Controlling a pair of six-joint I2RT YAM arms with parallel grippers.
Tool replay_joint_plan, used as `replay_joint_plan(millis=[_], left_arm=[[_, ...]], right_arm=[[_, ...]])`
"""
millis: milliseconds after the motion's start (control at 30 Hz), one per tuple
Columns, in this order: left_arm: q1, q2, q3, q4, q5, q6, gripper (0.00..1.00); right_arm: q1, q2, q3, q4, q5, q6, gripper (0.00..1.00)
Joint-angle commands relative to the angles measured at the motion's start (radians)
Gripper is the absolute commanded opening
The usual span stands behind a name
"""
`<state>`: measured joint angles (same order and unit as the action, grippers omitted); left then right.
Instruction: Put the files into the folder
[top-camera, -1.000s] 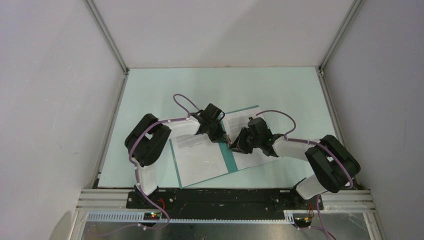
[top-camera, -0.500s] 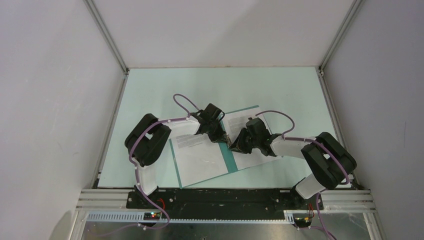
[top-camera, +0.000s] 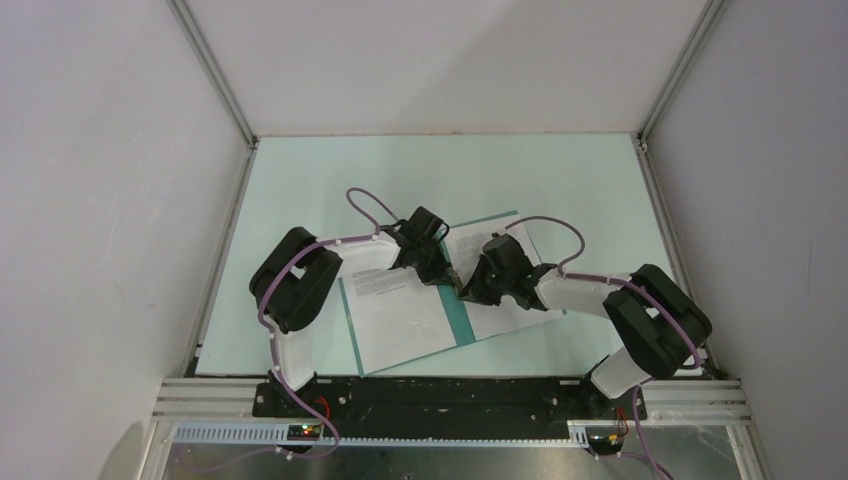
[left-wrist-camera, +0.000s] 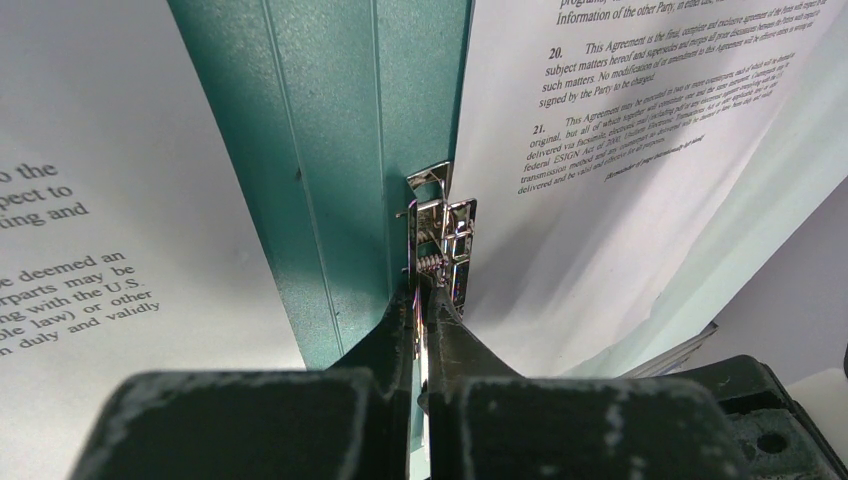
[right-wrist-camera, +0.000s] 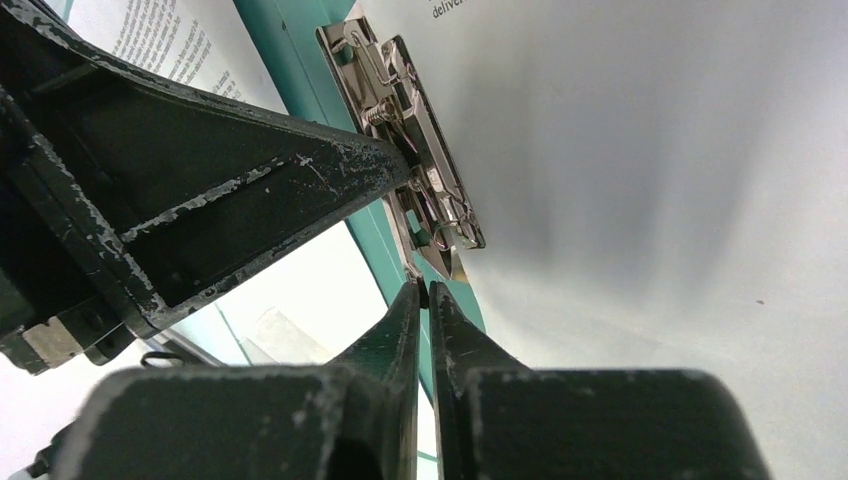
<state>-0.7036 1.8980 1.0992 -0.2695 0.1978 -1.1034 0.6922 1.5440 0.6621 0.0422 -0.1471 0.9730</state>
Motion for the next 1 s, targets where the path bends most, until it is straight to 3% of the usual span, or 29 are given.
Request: replay_joint_plan(millis=[0,300,967], left_arm=[[0.001,0.127,-0.088,-0.177,-0.162,0.041,0.00],[0.002,0.137,-0.087,-0.176,-0.156,0.039,0.00],[0.003,0.154,-0.097,-0.171,-0.150,0.031,0.00]], right_arm=[[0.015,0.030,0.028,-0.120,0.117,-0.033,0.05],[0.041,0.062,0.057,-0.257,0.231,-0.062,0.01],[0.083,0.113,0.071,-0.353,0.368,-0.072,0.00]])
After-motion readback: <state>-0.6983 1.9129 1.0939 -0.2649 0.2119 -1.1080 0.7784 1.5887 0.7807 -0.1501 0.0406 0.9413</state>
